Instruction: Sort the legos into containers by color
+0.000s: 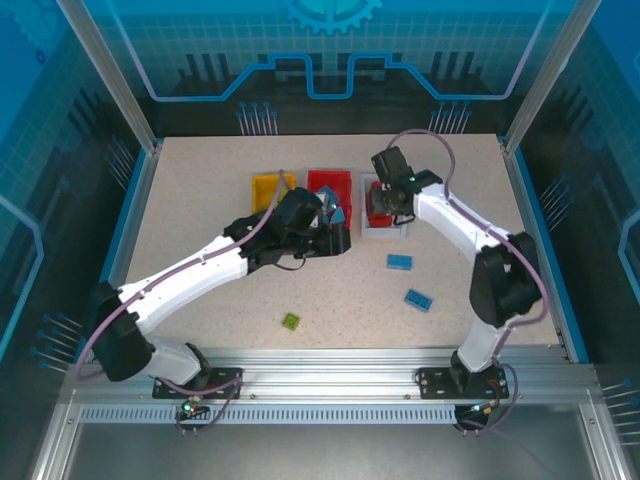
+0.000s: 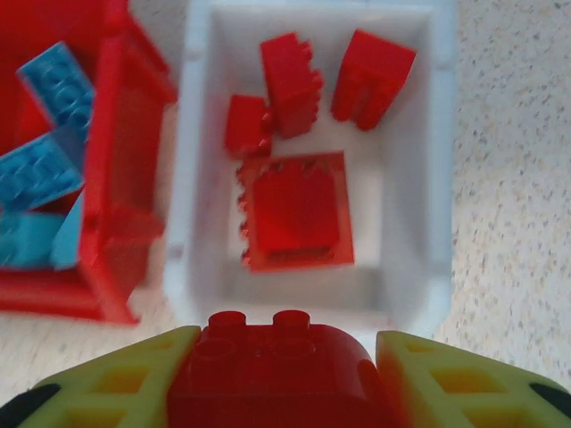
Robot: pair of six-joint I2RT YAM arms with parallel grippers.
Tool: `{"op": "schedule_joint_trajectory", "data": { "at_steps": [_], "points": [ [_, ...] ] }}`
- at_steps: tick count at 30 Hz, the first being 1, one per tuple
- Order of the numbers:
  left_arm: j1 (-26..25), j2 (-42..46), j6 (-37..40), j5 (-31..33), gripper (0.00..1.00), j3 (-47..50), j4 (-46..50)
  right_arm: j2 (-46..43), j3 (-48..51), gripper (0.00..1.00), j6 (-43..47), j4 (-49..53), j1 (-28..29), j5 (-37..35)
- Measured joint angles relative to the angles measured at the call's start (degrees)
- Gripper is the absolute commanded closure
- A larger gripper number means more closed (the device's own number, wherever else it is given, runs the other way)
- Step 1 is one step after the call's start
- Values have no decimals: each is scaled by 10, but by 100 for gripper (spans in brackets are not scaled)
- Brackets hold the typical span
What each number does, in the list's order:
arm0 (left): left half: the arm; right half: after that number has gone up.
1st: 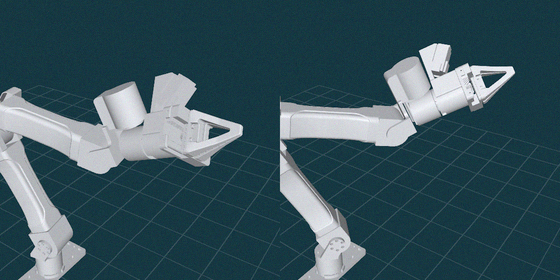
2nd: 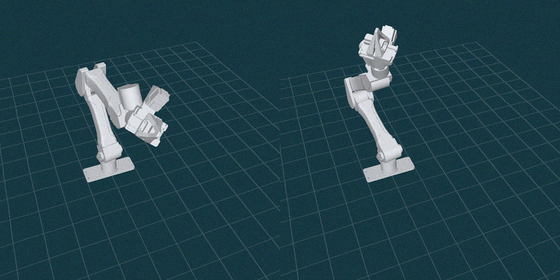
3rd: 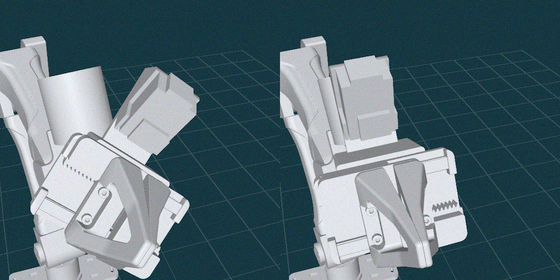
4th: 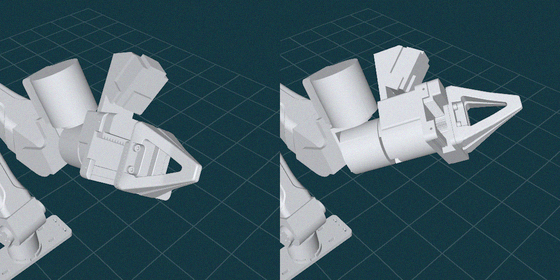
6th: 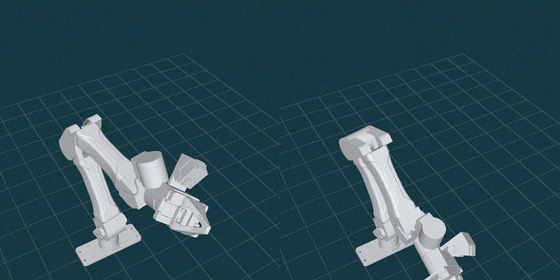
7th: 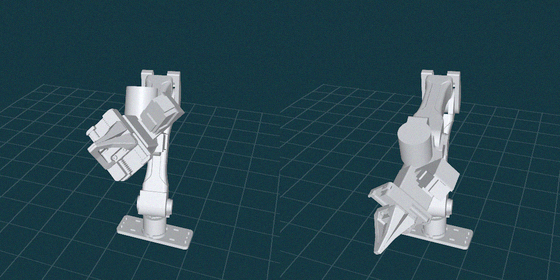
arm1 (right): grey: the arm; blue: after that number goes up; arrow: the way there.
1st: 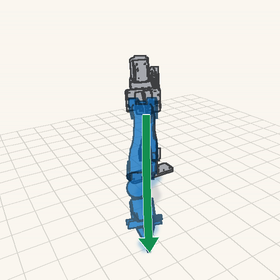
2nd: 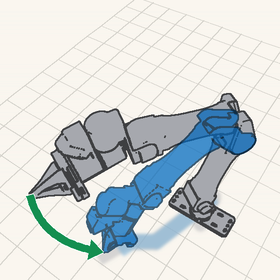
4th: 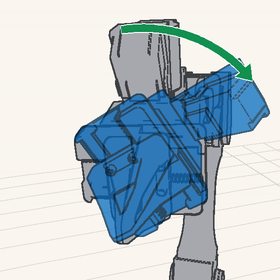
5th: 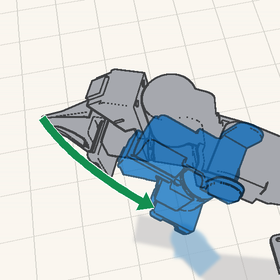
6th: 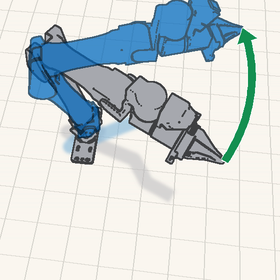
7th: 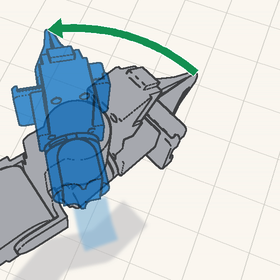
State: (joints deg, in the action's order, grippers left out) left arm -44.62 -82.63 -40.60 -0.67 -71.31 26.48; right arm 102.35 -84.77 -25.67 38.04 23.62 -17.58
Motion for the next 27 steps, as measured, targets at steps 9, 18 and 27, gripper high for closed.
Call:
{"op": "schedule_joint_trajectory", "data": {
  "at_steps": [9, 18, 27],
  "points": [
    [-24, -40, 0, 20, 45, -28, -43, 154, -153, 51, -11, 27, -38, 1],
    [-26, -41, 0, 26, 44, -28, -45, 183, -183, 31, -8, 49, -43, 7],
    [-28, -28, 2, 46, 40, -27, -22, 128, -180, 36, -2, 52, -37, 11]
  ]
}}
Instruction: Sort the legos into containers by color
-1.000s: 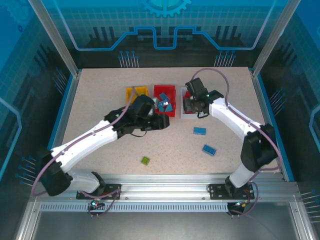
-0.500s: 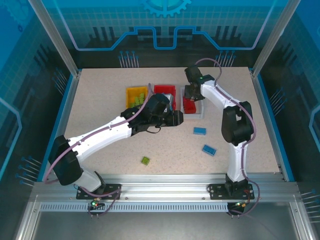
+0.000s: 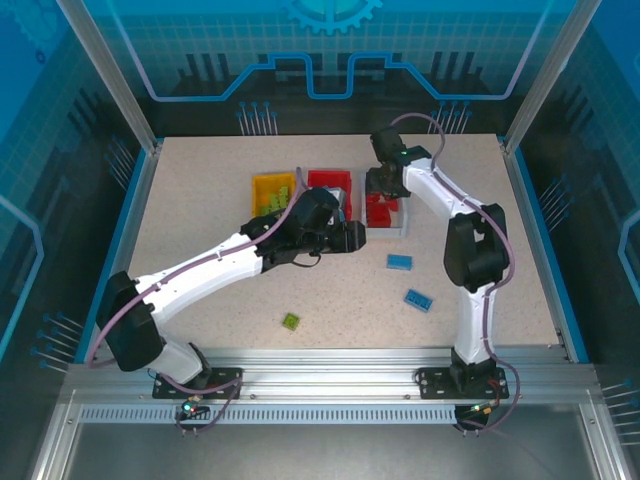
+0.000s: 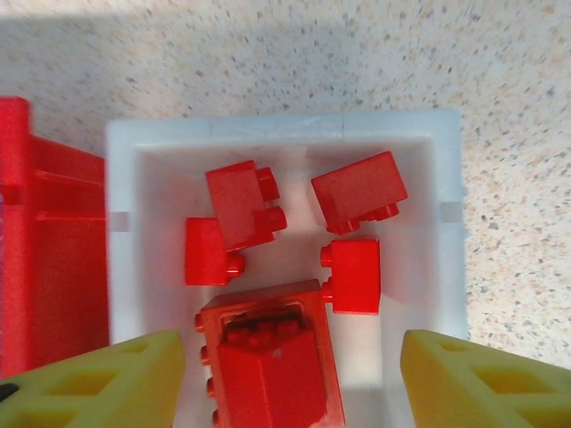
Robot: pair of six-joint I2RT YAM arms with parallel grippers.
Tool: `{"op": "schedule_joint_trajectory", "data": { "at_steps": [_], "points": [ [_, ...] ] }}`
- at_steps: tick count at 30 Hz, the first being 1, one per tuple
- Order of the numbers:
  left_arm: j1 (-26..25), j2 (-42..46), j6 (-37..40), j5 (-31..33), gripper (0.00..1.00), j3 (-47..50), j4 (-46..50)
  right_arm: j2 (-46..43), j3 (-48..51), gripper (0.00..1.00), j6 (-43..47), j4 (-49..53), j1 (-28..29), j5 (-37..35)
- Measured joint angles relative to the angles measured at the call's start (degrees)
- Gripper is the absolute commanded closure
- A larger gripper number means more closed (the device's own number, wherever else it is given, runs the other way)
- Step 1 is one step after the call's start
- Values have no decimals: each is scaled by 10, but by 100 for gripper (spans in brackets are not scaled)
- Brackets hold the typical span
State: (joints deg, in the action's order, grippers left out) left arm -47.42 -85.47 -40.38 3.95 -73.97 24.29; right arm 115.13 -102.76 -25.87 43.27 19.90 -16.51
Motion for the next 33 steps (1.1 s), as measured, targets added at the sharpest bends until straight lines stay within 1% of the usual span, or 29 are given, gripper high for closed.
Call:
{"op": "schedule_joint_trajectory", "data": {
  "at_steps": [2, 4, 7, 9, 10, 12, 15, 16, 17, 20, 23, 25, 29, 33],
  "points": [
    [0, 16, 2, 8, 36, 9, 14, -45, 12, 36, 0, -5, 5, -1],
    [0, 38, 5, 18, 33, 27, 32, -111, 46, 36, 0, -18, 15, 0],
    [0, 77, 14, 33, 29, 65, 83, -227, 127, 32, 3, -45, 38, 10],
    [0, 100, 21, 34, 27, 96, 117, -315, 205, 30, 6, -69, 66, 44],
    [0, 109, 27, 33, 26, 114, 130, -344, 234, 29, 6, -78, 79, 62],
    [0, 120, 35, 27, 25, 155, 152, -409, 314, 25, 2, -101, 120, 108],
    [-6, 117, 47, 7, 23, 213, 173, -475, 427, 21, -16, -131, 196, 172],
    [-12, 112, 50, 3, 22, 225, 179, -492, 458, 20, -25, -138, 220, 189],
    [-21, 104, 55, 1, 19, 235, 183, -511, 493, 18, -36, -144, 246, 209],
    [-44, 75, 65, 1, 19, 243, 185, -562, 563, 16, -72, -151, 303, 237],
    [-50, 46, 72, 4, 22, 246, 179, -611, 600, 16, -108, -154, 344, 245],
    [-50, 32, 75, 8, 26, 247, 173, -634, 612, 16, -127, -158, 357, 245],
    [-50, -1, 77, 23, 32, 256, 159, -668, 628, 17, -159, -162, 365, 242],
    [-50, -24, 76, 28, 44, 270, 144, -676, 629, 17, -170, -163, 365, 234]
  ]
}}
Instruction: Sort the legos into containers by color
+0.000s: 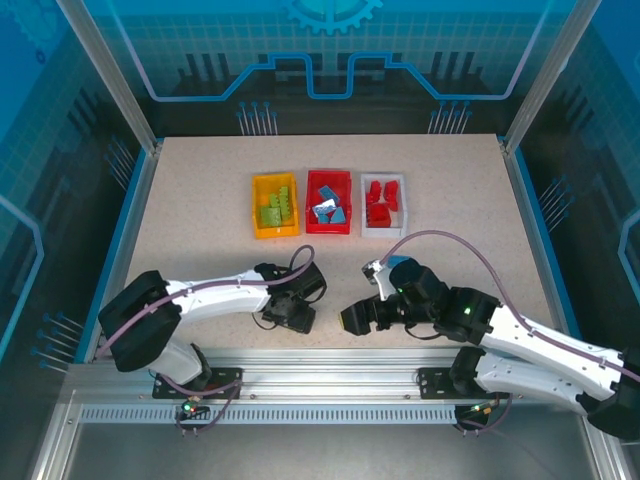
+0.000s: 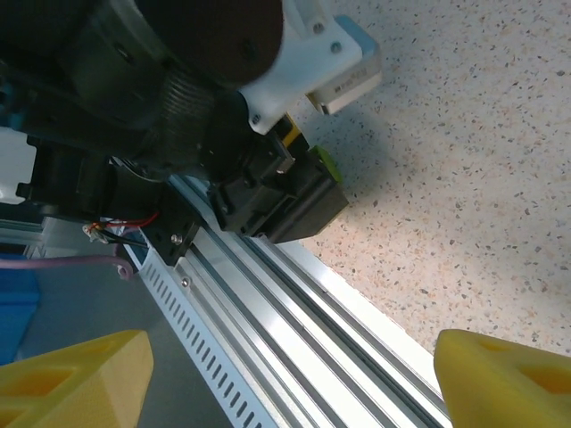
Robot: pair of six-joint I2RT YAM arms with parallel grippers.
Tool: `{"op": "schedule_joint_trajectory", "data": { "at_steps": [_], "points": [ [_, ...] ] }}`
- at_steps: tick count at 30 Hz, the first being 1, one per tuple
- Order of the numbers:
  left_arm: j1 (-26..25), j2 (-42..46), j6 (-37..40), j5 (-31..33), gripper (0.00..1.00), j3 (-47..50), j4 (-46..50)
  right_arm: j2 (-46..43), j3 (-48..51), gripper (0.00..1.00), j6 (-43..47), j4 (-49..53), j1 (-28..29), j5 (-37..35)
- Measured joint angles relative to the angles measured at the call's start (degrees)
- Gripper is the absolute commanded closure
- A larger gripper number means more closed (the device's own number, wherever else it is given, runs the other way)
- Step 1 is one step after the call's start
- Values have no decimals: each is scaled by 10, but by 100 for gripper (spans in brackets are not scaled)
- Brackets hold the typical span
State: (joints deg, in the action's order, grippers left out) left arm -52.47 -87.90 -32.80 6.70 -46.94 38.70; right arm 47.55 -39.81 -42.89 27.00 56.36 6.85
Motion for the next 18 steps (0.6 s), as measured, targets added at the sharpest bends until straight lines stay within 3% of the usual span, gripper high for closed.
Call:
{"op": "schedule_joint_trajectory", "data": {
  "at_steps": [5, 11, 13, 18],
  "points": [
    [0, -13, -2, 10, 66, 2, -11, 4, 0, 18, -4, 0, 0, -5],
    [10, 10, -2, 37, 69, -5, 1, 10, 0, 19, -5, 0, 0, -16],
    [35, 29, -1, 40, 69, -22, 16, 13, -4, 20, 1, 2, 0, -29],
    [164, 54, 31, 38, 69, -132, 35, 39, -39, 20, 43, -11, -26, -72]
  ]
}}
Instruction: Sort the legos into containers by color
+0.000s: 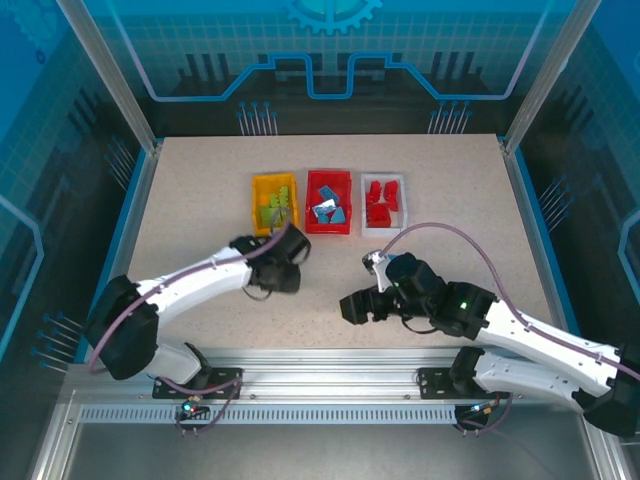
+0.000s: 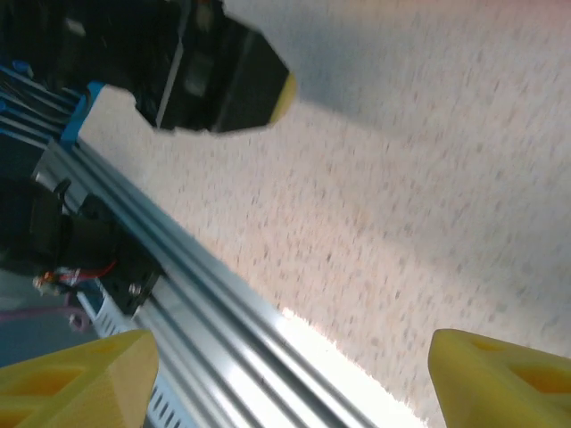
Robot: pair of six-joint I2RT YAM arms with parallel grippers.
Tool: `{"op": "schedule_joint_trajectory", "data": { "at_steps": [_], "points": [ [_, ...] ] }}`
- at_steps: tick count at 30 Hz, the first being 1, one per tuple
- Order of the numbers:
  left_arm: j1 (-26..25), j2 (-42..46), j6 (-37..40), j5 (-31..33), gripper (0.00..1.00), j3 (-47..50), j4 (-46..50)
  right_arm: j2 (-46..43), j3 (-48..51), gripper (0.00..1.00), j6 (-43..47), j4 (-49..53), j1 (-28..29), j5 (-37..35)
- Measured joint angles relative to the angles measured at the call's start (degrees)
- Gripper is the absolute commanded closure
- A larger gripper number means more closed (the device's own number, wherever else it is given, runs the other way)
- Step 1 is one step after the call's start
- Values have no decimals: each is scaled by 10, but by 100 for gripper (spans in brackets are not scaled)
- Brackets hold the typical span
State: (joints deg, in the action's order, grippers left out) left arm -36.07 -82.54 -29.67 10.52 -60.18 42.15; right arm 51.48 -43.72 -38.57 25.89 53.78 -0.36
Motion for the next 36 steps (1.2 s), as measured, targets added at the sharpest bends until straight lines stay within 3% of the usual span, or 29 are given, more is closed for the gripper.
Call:
{"op": "schedule_joint_trajectory", "data": {
  "at_steps": [5, 12, 20, 25, 29, 36],
  "points": [
    [105, -44, 40, 3, 69, -131, -2, 52, -35, 20, 37, -76, -61, -25],
    [183, -187, 61, 9, 69, -253, -18, 183, -105, 20, 74, -222, -66, -38],
    [201, -321, 61, 24, 67, -358, -14, 294, -169, 21, 82, -295, -66, -35],
    [207, -366, 61, 39, 60, -400, -4, 296, -172, 20, 82, -306, -66, -33],
    [208, -381, 58, 43, 45, -404, 3, 296, -171, 19, 80, -304, -66, -33],
    [208, -383, 57, 43, 45, -411, 13, 277, -169, 19, 73, -263, -74, -55]
  ]
}}
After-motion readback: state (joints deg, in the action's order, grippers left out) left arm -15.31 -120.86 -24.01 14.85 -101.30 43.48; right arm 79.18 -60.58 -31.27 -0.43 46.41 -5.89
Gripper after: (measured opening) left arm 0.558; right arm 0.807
